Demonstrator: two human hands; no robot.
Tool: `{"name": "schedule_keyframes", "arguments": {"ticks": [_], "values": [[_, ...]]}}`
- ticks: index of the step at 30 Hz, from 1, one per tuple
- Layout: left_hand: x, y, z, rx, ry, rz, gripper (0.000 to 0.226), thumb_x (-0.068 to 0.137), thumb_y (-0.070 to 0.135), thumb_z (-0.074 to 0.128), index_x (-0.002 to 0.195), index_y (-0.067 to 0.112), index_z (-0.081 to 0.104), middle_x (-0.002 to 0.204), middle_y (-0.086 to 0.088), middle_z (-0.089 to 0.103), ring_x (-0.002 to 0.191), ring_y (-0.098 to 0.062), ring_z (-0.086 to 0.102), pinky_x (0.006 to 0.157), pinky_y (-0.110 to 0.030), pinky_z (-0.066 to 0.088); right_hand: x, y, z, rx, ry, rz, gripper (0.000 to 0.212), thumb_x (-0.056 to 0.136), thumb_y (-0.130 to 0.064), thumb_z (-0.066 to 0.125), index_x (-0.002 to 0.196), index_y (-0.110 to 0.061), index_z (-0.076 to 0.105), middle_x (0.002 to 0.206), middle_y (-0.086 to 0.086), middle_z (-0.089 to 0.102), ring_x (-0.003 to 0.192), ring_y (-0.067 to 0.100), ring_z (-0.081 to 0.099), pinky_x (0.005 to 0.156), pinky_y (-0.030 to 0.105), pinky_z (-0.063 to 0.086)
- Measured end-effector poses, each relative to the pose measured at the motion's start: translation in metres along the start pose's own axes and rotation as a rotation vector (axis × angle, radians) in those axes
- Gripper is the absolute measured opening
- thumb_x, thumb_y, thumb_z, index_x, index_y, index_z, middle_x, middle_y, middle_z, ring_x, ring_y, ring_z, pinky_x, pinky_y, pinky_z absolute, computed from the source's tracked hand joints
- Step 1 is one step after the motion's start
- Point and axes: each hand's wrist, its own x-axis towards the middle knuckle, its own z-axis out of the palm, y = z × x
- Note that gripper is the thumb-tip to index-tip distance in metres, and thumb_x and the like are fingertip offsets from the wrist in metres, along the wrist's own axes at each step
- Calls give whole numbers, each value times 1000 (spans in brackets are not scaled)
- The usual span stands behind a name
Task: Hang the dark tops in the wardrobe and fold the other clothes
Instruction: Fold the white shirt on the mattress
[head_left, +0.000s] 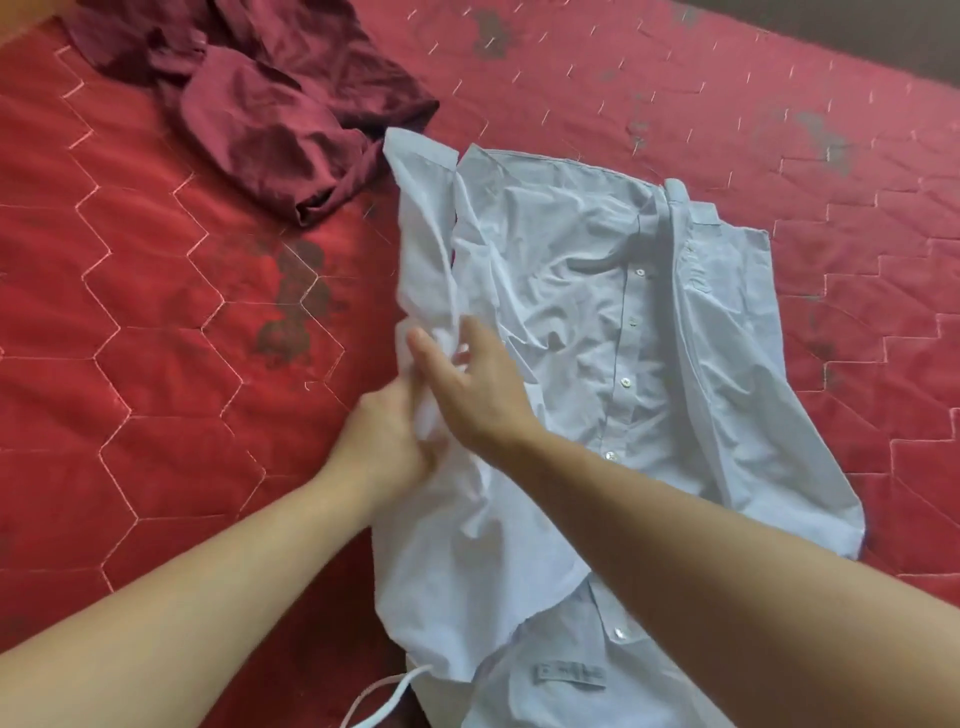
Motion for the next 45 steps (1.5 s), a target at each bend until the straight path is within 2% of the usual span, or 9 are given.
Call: {"name": "schedule_keyframes", "arguments": {"ticks": [4,8,10,17,21,26,33,36,45], "values": [[-11,11,25,573,-211,226,50,86,17,46,130,35,31,109,3,64,87,-28,65,59,-32,37,26,-2,-11,-364,35,30,70,74,-55,68,127,-18,42,125,2,46,117,20,48,90,35,41],[-22,15,52,1070,-620,524,46,98,8,39,143,14,33,139,-10,46,126,-28,46,102,-35,39,36,22,-20,-781,-91,72,32,87,-33,58,109,-15,45,110,4,53,99,28,57,69,36,38],[-27,12,54,988,-638,427,43,89,8,49,130,20,45,118,-5,58,107,-29,58,83,-37,48,41,32,-24,-774,-110,76,14,89,-27,53,97,-16,54,91,1,59,88,28,61,63,32,38],[-16,-3,24,435,-660,-104,48,85,40,52,131,41,38,97,4,66,85,-17,63,72,-32,51,53,21,-57,392,159,313,18,87,-22,57,77,-11,67,74,2,61,72,18,56,66,30,42],[2,-2,3,139,-863,-240,37,76,45,66,112,43,59,59,12,61,47,-3,55,52,-23,47,46,42,-96,952,65,497,46,82,-14,44,121,4,62,97,16,64,89,29,61,81,37,48],[38,-3,-1,149,-59,20,32,73,24,60,103,36,62,89,15,59,69,3,55,72,-26,46,26,68,-110,24,-118,445,36,75,-47,74,98,-19,74,84,-1,75,76,14,68,65,27,50],[57,-2,15,590,-676,101,49,81,32,56,125,48,44,107,21,59,93,-9,56,74,-30,48,44,82,-98,-871,-18,-70,74,75,-39,71,139,-33,34,134,2,43,116,27,50,82,37,42],[58,-5,13,728,-664,126,24,81,47,52,105,42,48,81,15,54,80,-15,54,63,-32,41,57,73,-80,-1026,-132,-271,38,83,-37,62,118,-27,54,113,4,62,104,31,58,74,37,38],[49,-35,-3,517,-273,-403,46,80,77,44,90,32,49,81,9,67,75,-17,63,66,-35,47,81,73,-122,398,241,714,17,92,-24,52,83,-12,61,51,-1,65,51,20,65,53,29,52]]}}
